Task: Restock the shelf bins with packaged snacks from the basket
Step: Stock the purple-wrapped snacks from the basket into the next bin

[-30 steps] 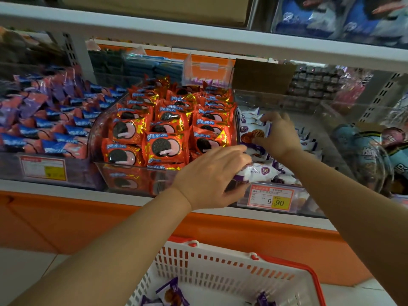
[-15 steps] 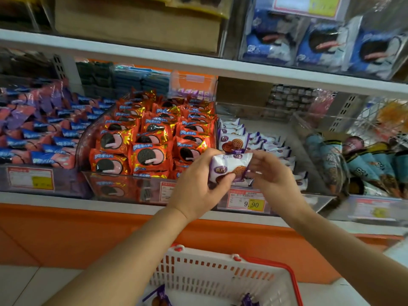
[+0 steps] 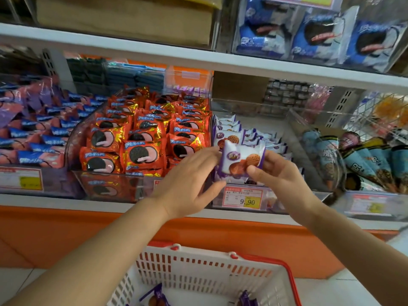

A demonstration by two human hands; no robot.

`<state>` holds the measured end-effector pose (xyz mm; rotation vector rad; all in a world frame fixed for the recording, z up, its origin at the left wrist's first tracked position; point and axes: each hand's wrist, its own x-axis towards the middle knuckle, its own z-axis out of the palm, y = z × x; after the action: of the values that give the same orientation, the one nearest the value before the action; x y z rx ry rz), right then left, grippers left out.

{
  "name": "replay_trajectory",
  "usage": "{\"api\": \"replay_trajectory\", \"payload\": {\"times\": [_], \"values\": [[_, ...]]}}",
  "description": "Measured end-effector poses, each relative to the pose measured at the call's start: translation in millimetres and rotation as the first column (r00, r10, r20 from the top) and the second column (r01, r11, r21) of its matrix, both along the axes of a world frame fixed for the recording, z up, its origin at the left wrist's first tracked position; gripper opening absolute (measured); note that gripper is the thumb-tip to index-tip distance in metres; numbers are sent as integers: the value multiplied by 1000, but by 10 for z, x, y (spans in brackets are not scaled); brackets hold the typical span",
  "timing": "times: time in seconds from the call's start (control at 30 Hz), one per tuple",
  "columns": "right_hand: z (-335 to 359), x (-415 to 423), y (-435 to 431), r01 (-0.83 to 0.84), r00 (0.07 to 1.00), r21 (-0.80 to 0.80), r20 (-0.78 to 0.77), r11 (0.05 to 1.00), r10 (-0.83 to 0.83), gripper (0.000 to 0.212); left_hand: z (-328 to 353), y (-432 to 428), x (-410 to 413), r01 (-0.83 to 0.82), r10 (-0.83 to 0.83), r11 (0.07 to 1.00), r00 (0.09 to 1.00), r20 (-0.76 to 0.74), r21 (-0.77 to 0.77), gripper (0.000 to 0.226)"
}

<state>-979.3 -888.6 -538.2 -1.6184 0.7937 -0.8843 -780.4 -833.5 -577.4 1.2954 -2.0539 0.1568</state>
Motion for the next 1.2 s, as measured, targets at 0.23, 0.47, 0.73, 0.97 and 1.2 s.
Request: {"api": "replay_trajectory", "payload": {"times": [0.23,0.47,0.73,0.97,1.2], "values": [[-43,14,-444,323,940,-47,-99,945,-326,25,-110,-72,159,-4,72,984,922,381,-176,33],[-112,347,-859,327,873,-178,-320,928,-368,25,-126,-65,146,-67,164,965,909,383,-255,36],[-194,566,-915,245,830,-214,-459,946,-318,53,-144,-76,145,-52,158,963,903,400,-264,34],[-183,593,-869,19,697,-444,-636,896,-331,49,-167,-94,142,-47,177,952,890,419,-303,32],[-165,571,-856,-143,625,-720,-597,679,-502,41,-191,-118,152,-38,177,946,892,417,-321,29]]}}
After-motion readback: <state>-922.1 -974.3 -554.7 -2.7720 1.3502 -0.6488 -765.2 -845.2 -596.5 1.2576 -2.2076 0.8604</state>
